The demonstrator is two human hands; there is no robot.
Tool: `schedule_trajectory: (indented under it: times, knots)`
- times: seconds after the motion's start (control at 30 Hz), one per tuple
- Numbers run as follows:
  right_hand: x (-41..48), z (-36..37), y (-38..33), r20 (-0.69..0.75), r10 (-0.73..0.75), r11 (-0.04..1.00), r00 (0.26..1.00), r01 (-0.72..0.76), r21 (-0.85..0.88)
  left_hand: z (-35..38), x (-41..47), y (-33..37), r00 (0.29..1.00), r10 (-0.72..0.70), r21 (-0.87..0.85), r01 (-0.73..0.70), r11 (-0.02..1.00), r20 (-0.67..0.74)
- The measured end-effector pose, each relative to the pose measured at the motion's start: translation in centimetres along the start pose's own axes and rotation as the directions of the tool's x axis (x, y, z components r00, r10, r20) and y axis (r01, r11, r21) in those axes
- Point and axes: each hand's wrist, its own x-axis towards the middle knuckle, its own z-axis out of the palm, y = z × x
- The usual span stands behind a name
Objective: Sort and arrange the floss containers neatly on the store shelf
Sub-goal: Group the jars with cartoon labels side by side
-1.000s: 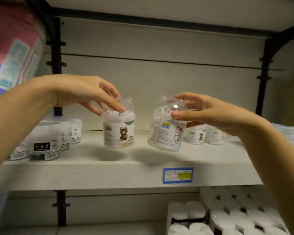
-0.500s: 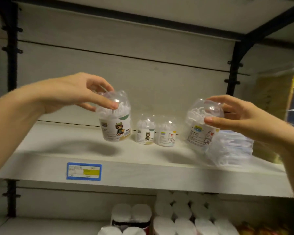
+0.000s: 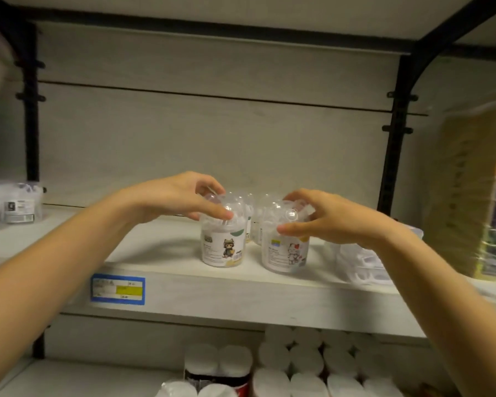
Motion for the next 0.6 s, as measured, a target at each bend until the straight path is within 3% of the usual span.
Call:
schedule_trajectory:
  times: [0.17,0.37,0.6]
  knots:
    - [-0.5,-0.2,-0.1,0.038,0.011,1.0,0.999,-0.011,-0.016,1.0,-0.1,0.4,1.0,0.019,0.016,-0.02,1.0,0.018]
    - [-0.7,-1.2,-1.4,-0.003,-0.033,0.954,0.999,0.03,-0.299,1.7,-0.8,0.9,0.978,0.189,0.351,-0.148,0.925,-0.088]
    - [1.5,-0.5,-1.9,-0.032,-0.006,0.896,0.999,-0.009,-0.445,2.3,1.1,-0.3,0.965,0.216,0.369,-0.148,0.918,-0.152]
